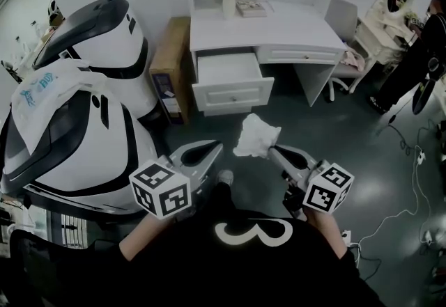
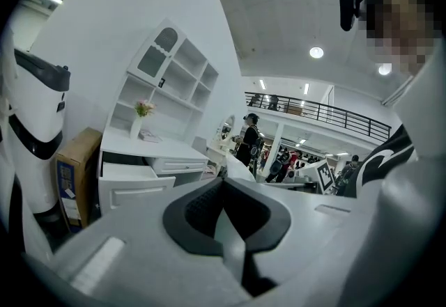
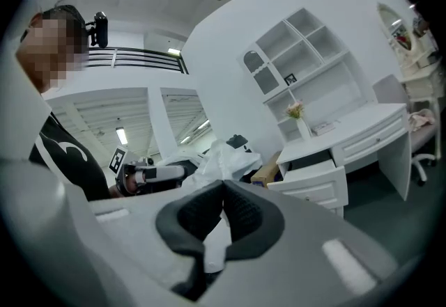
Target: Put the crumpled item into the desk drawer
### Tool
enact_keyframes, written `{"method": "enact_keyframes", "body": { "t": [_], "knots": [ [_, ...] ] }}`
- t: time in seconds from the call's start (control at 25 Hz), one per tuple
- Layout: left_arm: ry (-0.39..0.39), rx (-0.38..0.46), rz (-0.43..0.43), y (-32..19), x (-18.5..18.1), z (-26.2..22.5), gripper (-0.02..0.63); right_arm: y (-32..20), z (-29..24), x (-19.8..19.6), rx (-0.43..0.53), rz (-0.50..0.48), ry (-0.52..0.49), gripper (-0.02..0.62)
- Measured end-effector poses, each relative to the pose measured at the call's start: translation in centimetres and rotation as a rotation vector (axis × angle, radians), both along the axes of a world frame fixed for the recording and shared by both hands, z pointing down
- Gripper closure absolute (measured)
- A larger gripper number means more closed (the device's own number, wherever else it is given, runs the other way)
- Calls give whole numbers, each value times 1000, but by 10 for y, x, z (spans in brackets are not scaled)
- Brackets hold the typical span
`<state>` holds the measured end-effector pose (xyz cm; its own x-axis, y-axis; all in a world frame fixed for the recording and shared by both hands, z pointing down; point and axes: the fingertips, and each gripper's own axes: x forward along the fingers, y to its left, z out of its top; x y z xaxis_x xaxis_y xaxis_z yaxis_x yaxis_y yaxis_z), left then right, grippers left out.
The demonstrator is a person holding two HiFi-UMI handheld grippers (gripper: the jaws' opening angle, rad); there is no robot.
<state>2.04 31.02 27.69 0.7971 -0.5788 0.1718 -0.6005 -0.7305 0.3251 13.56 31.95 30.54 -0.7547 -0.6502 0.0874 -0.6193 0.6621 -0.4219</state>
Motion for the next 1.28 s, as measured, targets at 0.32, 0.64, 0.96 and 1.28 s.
{"method": "enact_keyframes", "body": {
  "t": [0.32, 0.64, 0.96, 1.28],
  "knots": [
    [-14, -57, 20, -120, -11, 15, 598, -116, 15, -12, -53, 19, -10, 592],
    [-35, -134, 19, -271, -31, 33, 598, -259, 27, -32, -126, 29, -7, 592],
    [-47, -186, 38, -377, -49, 69, 598, -356, 42, -49, -171, 46, 73, 592],
    [-64, -218, 46, -418, -61, 102, 598, -392, 67, -51, -218, 69, 138, 592]
  ]
}}
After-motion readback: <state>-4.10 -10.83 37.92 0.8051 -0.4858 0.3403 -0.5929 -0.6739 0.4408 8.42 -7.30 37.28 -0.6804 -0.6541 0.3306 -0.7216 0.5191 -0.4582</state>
